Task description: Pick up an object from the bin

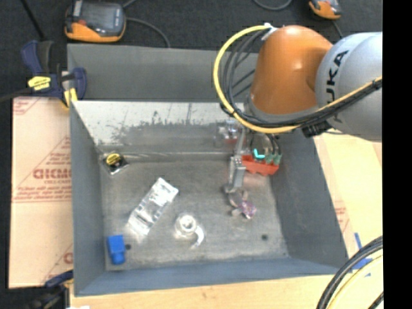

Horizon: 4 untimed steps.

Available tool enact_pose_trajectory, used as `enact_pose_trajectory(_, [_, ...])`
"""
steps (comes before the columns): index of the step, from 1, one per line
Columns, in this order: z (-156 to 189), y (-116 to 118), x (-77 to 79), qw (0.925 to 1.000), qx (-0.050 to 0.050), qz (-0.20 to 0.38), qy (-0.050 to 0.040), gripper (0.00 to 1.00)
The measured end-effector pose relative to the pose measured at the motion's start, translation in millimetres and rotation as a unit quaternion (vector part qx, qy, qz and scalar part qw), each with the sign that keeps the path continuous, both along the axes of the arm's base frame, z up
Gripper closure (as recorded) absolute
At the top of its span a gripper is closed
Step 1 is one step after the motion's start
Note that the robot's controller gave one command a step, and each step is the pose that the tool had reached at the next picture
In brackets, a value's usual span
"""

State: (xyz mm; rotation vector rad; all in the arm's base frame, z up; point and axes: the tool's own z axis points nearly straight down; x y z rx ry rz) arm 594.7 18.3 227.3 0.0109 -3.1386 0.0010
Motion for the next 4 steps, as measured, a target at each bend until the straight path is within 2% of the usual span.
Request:
enact_pose_trajectory(1, [-78,11,-53.6,0.9940,0.001,-0.109,-0.0002,0.00])
enact_pose_trajectory(2, [-146,16,-49.1,0.9942,-0.001,-0.108,0.0000,0.00])
enact_pose_trajectory(3, [-156,18,-65.0,0.9997,0.001,-0.024,-0.0037,0.00])
enact_pose_trajectory(4, [-156,17,-88.4,0.9997,0.000,-0.022,-0.0034,0.00])
